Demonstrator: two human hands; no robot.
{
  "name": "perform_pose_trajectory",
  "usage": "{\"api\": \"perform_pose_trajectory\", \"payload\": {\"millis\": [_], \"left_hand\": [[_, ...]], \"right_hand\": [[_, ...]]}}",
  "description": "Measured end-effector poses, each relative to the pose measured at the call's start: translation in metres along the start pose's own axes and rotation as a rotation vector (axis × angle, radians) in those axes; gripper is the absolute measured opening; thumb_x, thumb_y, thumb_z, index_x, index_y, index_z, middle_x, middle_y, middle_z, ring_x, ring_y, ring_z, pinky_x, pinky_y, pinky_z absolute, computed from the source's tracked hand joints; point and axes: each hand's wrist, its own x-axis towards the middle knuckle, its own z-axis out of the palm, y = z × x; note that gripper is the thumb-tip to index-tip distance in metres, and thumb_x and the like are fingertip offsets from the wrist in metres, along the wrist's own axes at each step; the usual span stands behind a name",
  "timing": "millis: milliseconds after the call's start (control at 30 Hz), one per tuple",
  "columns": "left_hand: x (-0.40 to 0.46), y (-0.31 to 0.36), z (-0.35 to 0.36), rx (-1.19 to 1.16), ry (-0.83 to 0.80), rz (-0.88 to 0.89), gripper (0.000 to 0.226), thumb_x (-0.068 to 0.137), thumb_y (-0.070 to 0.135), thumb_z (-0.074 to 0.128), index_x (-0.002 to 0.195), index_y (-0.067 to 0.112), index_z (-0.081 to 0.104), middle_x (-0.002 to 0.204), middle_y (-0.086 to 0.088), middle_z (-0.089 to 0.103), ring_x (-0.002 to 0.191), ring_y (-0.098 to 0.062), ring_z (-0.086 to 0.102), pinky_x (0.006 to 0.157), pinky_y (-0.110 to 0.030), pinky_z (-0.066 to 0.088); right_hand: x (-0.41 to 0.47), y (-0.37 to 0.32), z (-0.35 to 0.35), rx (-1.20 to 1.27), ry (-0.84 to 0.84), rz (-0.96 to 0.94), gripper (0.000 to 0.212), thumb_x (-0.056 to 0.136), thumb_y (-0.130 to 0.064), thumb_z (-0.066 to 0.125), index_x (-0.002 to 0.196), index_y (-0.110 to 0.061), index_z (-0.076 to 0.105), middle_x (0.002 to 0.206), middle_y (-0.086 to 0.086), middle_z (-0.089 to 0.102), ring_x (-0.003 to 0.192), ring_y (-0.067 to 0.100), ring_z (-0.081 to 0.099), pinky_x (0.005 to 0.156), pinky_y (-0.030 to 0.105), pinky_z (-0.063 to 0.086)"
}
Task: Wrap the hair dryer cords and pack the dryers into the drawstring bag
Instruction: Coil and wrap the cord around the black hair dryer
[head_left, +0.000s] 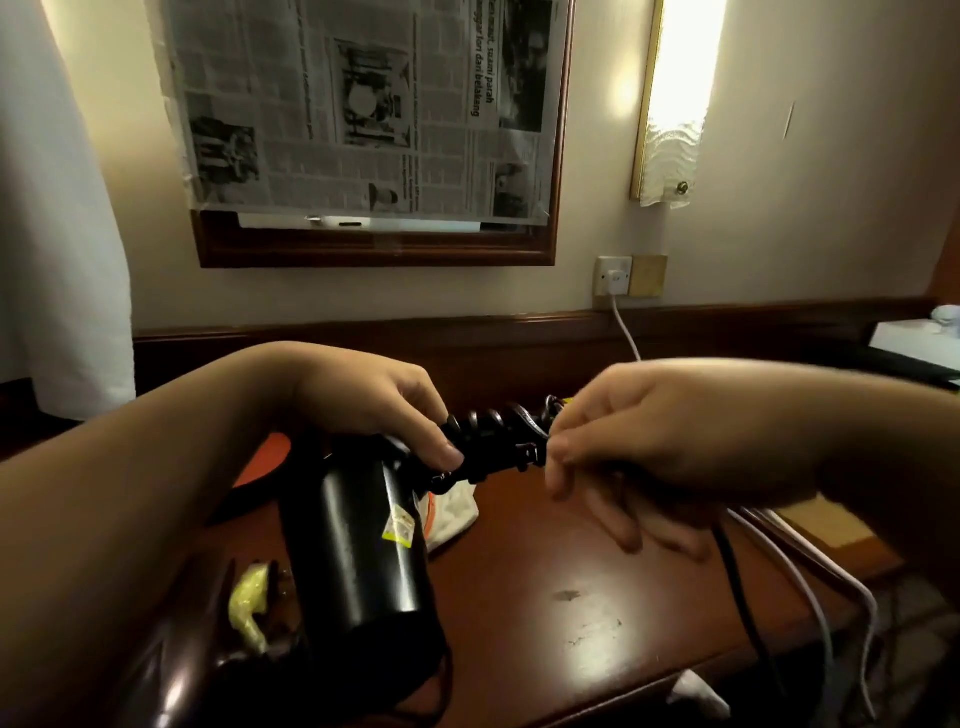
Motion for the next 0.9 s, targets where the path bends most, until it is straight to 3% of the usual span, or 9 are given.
{"api": "perform_pose_trajectory", "payload": {"millis": [100, 233, 300, 400, 467, 500, 600, 800, 900], "left_hand": [[-0.011, 0.001, -0.005, -0.103, 0.020, 0.099, 0.052, 0.066, 0.054, 0.088, 0.087, 0.008, 0.077, 0.080, -0.012, 0.070, 0.073, -0.025, 0.066, 0.073, -0.033, 0.051], [-0.022, 0.015, 0.000, -0.199, -0.074, 0.198, 0.053, 0.066, 0.048, 0.089, 0.090, 0.003, 0.074, 0.082, -0.020, 0.069, 0.081, -0.035, 0.063, 0.073, -0.037, 0.052], [-0.024, 0.026, 0.006, -0.199, -0.169, 0.208, 0.050, 0.068, 0.046, 0.088, 0.089, 0.004, 0.074, 0.079, -0.015, 0.070, 0.071, -0.027, 0.066, 0.069, -0.031, 0.054], [-0.019, 0.042, 0.019, -0.082, -0.301, 0.139, 0.027, 0.075, 0.032, 0.082, 0.086, 0.009, 0.073, 0.073, -0.002, 0.069, 0.064, -0.011, 0.065, 0.063, -0.022, 0.053], [-0.012, 0.049, 0.029, -0.014, -0.363, 0.062, 0.014, 0.081, 0.027, 0.074, 0.085, 0.014, 0.074, 0.075, 0.001, 0.070, 0.066, -0.010, 0.066, 0.065, -0.021, 0.053], [-0.009, 0.051, 0.033, 0.026, -0.367, 0.025, 0.013, 0.084, 0.027, 0.073, 0.086, 0.014, 0.075, 0.077, 0.000, 0.071, 0.068, -0.011, 0.066, 0.068, -0.023, 0.054], [0.000, 0.056, 0.038, 0.166, -0.337, -0.089, 0.027, 0.087, 0.033, 0.072, 0.098, 0.009, 0.077, 0.088, -0.006, 0.074, 0.082, -0.022, 0.069, 0.080, -0.034, 0.055], [0.009, 0.048, 0.029, 0.260, -0.164, -0.166, 0.024, 0.091, 0.038, 0.072, 0.074, 0.021, 0.075, 0.070, 0.008, 0.070, 0.065, -0.008, 0.065, 0.067, -0.023, 0.050], [0.001, 0.042, 0.018, 0.198, -0.087, -0.153, 0.028, 0.085, 0.041, 0.075, 0.081, 0.012, 0.075, 0.073, 0.001, 0.069, 0.068, -0.012, 0.066, 0.069, -0.027, 0.053]], "right_hand": [[-0.002, 0.021, 0.019, 0.080, -0.084, -0.061, 0.049, 0.109, -0.042, 0.038, 0.085, -0.008, 0.063, 0.057, 0.009, 0.060, 0.036, 0.013, 0.048, 0.039, 0.022, 0.035], [0.001, 0.046, 0.034, -0.037, -0.271, -0.118, 0.068, 0.104, -0.065, 0.030, 0.062, -0.019, 0.057, 0.058, 0.005, 0.048, 0.050, 0.016, 0.040, 0.056, 0.027, 0.035], [0.018, 0.067, 0.028, -0.007, -0.250, -0.112, 0.059, 0.104, -0.059, 0.041, 0.060, -0.022, 0.056, 0.058, 0.000, 0.048, 0.054, 0.020, 0.042, 0.059, 0.029, 0.037], [0.041, 0.076, -0.002, -0.024, -0.073, -0.106, 0.024, 0.101, -0.037, 0.063, 0.082, -0.031, 0.077, 0.072, -0.019, 0.069, 0.089, 0.043, 0.070, 0.089, 0.030, 0.056], [0.042, 0.053, -0.017, -0.079, -0.125, -0.101, 0.027, 0.102, -0.022, 0.062, 0.077, -0.021, 0.071, 0.066, -0.012, 0.062, 0.066, 0.020, 0.063, 0.064, 0.019, 0.049], [0.040, 0.036, -0.024, -0.062, -0.139, -0.093, 0.031, 0.103, -0.021, 0.060, 0.074, -0.013, 0.062, 0.062, -0.005, 0.052, 0.055, 0.012, 0.047, 0.053, 0.018, 0.037], [0.033, -0.002, -0.037, -0.141, -0.212, -0.025, 0.029, 0.101, -0.029, 0.059, 0.091, -0.002, 0.057, 0.065, 0.004, 0.037, 0.054, 0.015, 0.028, 0.051, 0.025, 0.025], [0.022, -0.037, -0.037, -0.281, -0.122, 0.158, 0.027, 0.106, -0.015, 0.051, 0.105, 0.007, 0.067, 0.058, 0.000, 0.051, 0.048, 0.011, 0.036, 0.049, 0.025, 0.025], [0.013, -0.040, -0.036, -0.240, -0.049, 0.101, 0.031, 0.105, -0.010, 0.050, 0.113, 0.014, 0.067, 0.059, 0.007, 0.058, 0.044, 0.013, 0.040, 0.045, 0.024, 0.028]]}}
